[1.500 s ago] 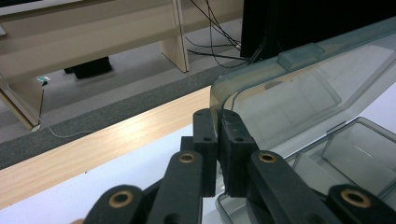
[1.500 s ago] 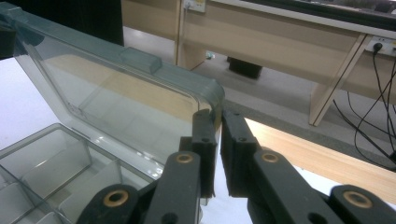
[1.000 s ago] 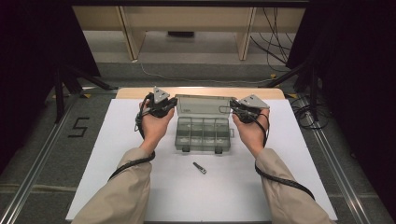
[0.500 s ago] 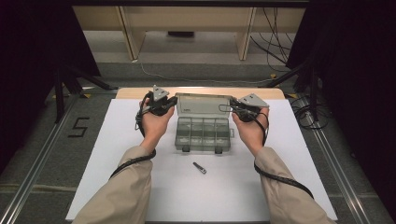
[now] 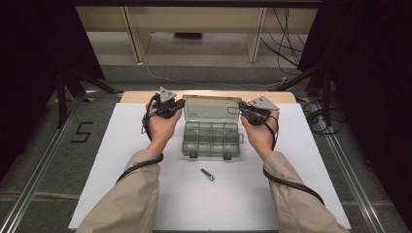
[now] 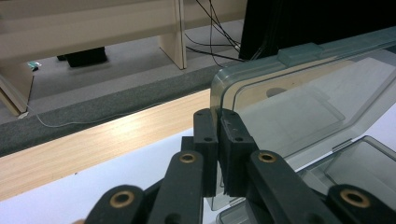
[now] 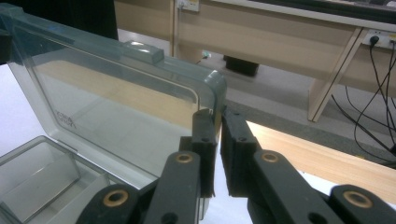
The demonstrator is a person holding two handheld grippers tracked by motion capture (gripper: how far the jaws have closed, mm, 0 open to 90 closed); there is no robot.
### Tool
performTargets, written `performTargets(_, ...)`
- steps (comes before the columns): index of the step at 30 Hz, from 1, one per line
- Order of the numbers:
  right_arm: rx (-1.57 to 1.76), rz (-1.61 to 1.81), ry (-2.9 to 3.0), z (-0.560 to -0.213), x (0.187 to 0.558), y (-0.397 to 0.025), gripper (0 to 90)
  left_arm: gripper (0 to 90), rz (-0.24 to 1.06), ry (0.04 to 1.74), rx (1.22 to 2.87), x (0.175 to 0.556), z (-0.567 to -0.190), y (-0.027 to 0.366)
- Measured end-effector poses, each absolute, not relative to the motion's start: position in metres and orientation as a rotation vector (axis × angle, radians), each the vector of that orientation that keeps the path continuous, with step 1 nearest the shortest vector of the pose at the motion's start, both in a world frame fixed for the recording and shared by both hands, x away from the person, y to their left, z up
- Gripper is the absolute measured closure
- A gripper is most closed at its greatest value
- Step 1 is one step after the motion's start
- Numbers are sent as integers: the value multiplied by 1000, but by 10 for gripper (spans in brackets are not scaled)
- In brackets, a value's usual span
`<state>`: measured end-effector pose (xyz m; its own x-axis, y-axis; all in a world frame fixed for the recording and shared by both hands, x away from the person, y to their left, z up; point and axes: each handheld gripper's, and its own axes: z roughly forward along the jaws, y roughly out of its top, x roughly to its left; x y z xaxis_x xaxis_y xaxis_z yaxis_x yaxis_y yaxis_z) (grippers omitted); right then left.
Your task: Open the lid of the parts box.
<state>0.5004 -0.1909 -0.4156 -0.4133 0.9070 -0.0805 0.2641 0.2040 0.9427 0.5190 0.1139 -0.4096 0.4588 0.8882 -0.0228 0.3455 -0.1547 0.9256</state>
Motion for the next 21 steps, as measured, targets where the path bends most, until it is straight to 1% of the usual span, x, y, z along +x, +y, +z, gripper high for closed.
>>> performTargets(21, 1113, 1217, 1808, -420, 508, -191, 850, 855, 689, 1069, 1715, 525, -413, 113)
